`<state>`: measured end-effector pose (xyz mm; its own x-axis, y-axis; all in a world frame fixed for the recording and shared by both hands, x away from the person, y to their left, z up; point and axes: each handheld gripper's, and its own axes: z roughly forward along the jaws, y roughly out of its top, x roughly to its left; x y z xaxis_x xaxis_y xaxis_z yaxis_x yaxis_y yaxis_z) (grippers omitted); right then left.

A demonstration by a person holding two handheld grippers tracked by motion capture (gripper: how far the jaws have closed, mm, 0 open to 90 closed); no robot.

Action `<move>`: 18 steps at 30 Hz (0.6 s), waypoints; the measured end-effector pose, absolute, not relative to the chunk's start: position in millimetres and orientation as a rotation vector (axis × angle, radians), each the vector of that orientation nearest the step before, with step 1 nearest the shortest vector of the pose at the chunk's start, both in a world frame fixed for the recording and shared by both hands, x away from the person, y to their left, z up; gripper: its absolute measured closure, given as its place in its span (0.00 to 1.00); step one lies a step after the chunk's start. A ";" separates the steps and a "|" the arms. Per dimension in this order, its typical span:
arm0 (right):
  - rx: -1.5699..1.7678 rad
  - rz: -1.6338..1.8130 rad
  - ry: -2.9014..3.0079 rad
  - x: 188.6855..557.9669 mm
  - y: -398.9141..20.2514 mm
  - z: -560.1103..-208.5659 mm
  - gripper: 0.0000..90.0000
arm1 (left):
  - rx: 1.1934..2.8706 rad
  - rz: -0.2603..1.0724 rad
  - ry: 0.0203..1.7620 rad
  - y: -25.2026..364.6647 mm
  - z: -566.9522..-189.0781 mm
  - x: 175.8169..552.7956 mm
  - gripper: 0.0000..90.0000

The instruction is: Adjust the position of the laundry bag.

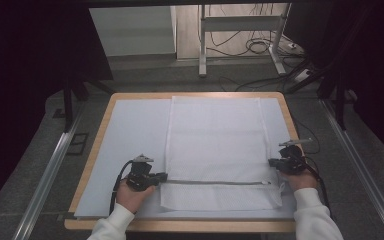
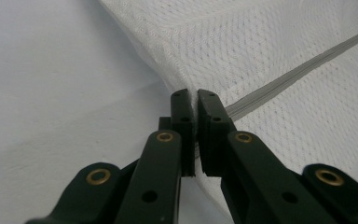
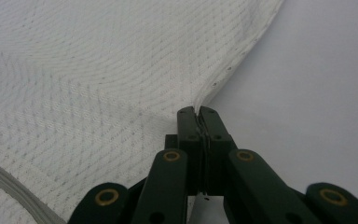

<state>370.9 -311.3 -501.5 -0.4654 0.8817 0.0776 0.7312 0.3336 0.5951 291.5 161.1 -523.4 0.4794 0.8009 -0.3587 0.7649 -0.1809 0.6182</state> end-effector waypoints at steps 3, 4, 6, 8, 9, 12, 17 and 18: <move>1.448 0.844 2.346 370.7 -308.8 -500.9 0.97 | 1.952 0.059 1.298 164.6 -522.9 290.1 0.96; 1.446 0.850 2.346 370.6 -308.3 -501.0 0.97 | 1.950 0.058 1.300 165.6 -522.8 289.4 0.96; 1.446 0.853 2.348 370.4 -306.8 -501.1 0.97 | 1.950 0.060 1.300 167.6 -522.8 288.4 0.96; 1.444 0.856 2.347 370.1 -304.8 -501.3 0.97 | 1.950 0.060 1.302 168.9 -523.1 287.5 0.96; 1.440 0.856 2.349 370.0 -304.1 -501.2 0.97 | 1.952 0.059 1.303 169.6 -523.3 287.1 0.96; 1.431 0.858 2.348 369.3 -300.8 -501.2 0.97 | 1.952 0.057 1.309 172.2 -524.1 286.2 0.96; 1.417 0.864 2.356 368.8 -295.3 -501.9 0.97 | 1.942 0.058 1.321 177.7 -524.6 284.5 0.96; 1.414 0.864 2.360 368.7 -294.4 -502.0 0.97 | 1.940 0.056 1.323 179.2 -524.7 284.1 0.96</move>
<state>368.7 -294.4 -502.0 -0.4941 0.8658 0.0798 0.7126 0.3507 0.6076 284.1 179.2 -524.7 0.4590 0.8087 -0.3678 0.7749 -0.1620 0.6110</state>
